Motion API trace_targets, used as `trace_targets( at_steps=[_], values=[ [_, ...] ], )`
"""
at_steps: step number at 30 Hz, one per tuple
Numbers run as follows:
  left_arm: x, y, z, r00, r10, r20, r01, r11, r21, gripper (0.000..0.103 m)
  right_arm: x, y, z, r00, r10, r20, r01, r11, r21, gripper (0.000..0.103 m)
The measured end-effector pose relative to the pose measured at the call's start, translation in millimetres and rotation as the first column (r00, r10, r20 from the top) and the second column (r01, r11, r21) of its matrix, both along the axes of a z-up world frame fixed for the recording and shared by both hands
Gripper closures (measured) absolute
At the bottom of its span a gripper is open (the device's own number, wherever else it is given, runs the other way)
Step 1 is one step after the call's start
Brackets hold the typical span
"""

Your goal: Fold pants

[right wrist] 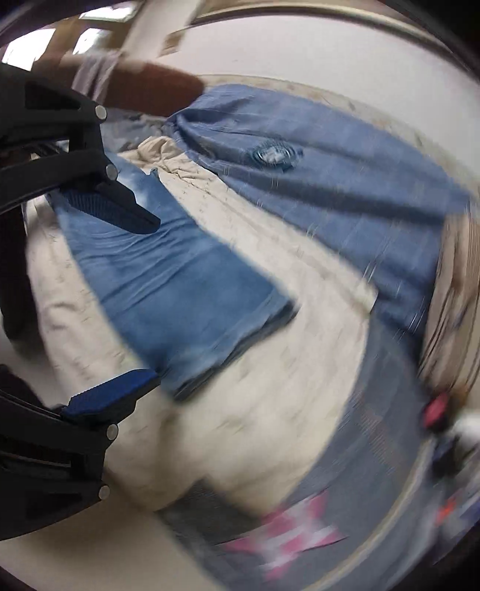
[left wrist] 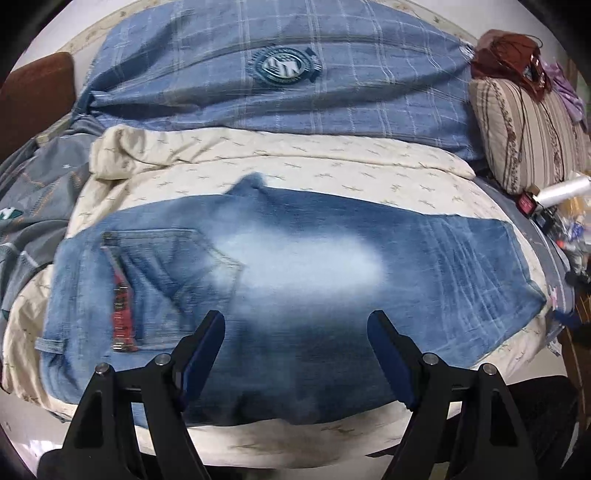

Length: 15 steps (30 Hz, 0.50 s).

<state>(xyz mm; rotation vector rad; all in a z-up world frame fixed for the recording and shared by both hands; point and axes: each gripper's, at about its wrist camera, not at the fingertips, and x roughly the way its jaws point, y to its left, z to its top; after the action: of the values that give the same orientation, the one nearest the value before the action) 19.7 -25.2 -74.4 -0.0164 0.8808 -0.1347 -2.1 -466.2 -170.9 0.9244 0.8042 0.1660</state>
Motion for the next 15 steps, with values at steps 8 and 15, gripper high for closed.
trace_targets(
  at_steps=[8,15],
  values=[
    [13.0,-42.8,-6.8,0.998,-0.040,-0.046,0.038,0.998,-0.046,0.023,23.5,-6.3,-34.2,0.999,0.008,-0.033,-0.002,0.986,0.167,0.024],
    [14.9,-72.2,-12.4,0.994,-0.093,-0.049,0.093,0.996,-0.018,0.023,34.4,-8.1,-44.8,0.994,-0.031,-0.101,0.048,0.985,0.167,0.025]
  ],
)
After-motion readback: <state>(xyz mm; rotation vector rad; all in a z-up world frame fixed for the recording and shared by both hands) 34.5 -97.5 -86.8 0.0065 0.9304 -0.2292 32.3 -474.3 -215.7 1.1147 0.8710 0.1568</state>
